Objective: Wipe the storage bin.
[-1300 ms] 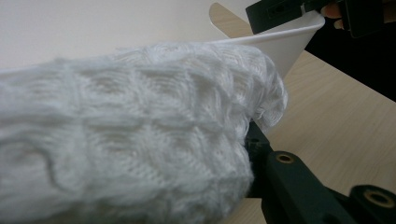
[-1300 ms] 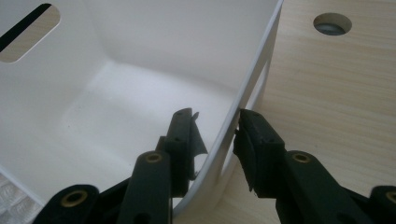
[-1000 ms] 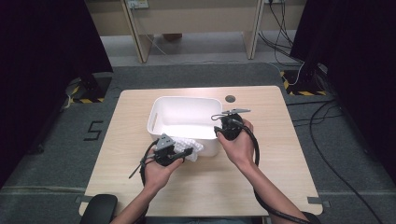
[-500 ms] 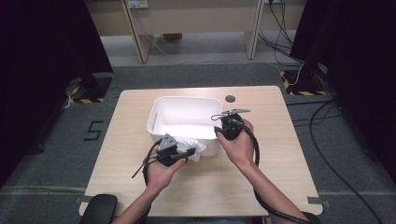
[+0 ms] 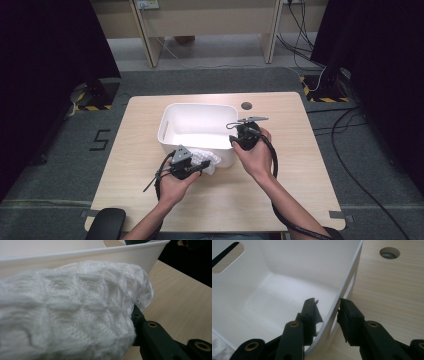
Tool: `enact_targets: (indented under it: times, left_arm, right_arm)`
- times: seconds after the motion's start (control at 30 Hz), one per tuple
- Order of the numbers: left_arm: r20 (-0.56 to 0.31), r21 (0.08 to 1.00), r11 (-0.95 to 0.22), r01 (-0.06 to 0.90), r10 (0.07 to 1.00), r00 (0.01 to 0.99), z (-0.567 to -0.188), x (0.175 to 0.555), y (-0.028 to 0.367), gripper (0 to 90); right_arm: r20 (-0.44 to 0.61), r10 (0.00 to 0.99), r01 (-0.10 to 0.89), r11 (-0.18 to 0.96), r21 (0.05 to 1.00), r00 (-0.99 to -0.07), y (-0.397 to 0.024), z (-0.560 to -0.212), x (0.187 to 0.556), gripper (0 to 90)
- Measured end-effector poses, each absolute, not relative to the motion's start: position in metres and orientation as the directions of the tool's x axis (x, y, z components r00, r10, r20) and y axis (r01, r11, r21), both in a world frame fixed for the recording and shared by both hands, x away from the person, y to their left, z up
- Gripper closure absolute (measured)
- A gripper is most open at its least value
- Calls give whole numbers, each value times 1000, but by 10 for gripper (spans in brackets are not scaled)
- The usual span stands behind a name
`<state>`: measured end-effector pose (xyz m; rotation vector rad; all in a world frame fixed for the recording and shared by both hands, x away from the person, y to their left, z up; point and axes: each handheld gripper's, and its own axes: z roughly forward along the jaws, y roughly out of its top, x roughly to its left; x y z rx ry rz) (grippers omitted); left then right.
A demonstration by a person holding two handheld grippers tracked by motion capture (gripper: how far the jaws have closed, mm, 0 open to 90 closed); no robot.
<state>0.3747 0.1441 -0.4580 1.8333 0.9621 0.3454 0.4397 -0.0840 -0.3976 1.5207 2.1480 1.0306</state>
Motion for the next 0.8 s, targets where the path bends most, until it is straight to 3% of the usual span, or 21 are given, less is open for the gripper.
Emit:
enact_targets:
  times: [0.8]
  left_arm:
    - [-184, 843, -214, 493, 747, 639, -490, 379, 136, 753]
  right_arm:
    - [144, 910, 681, 178, 711, -388, -83, -398, 440, 668]
